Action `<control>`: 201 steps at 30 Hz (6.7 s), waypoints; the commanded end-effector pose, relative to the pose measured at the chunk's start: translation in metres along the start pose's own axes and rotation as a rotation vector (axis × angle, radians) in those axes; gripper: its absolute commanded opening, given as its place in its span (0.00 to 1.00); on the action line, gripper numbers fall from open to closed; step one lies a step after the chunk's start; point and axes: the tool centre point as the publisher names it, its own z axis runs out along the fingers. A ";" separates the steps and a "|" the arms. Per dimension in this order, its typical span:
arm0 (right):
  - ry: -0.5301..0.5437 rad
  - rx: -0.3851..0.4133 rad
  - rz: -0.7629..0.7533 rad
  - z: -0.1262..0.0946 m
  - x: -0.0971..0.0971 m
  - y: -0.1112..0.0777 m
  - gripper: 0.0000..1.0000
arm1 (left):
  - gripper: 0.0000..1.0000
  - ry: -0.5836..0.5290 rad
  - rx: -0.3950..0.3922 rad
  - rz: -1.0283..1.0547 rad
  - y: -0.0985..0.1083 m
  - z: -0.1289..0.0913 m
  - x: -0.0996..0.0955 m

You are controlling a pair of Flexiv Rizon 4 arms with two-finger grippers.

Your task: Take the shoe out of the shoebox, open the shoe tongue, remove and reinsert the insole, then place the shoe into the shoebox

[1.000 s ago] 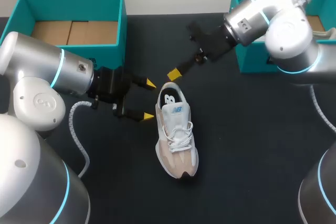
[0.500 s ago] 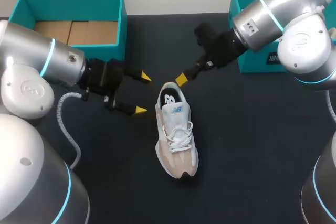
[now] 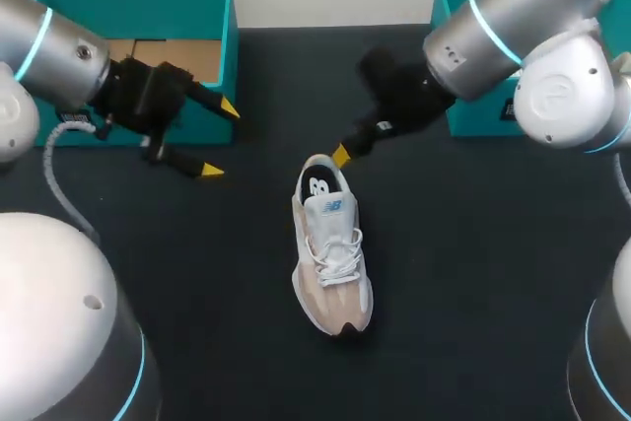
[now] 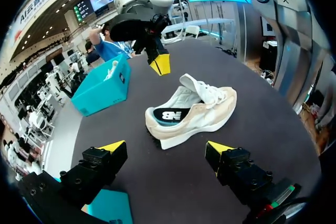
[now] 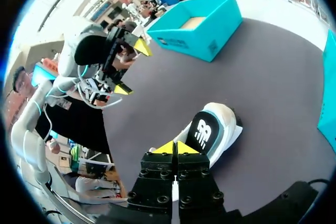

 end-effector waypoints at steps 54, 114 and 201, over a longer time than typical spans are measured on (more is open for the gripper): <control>-0.666 0.113 0.404 0.088 -0.032 -0.020 0.00 | 1.00 -0.041 -0.089 -0.009 -0.004 -0.060 -0.011; -0.821 0.015 0.406 0.121 -0.077 -0.003 0.00 | 1.00 -0.041 -0.089 -0.009 -0.004 -0.060 -0.011; -0.695 0.330 0.686 0.029 0.046 -0.069 1.00 | 1.00 -0.041 -0.089 -0.009 -0.004 -0.060 -0.011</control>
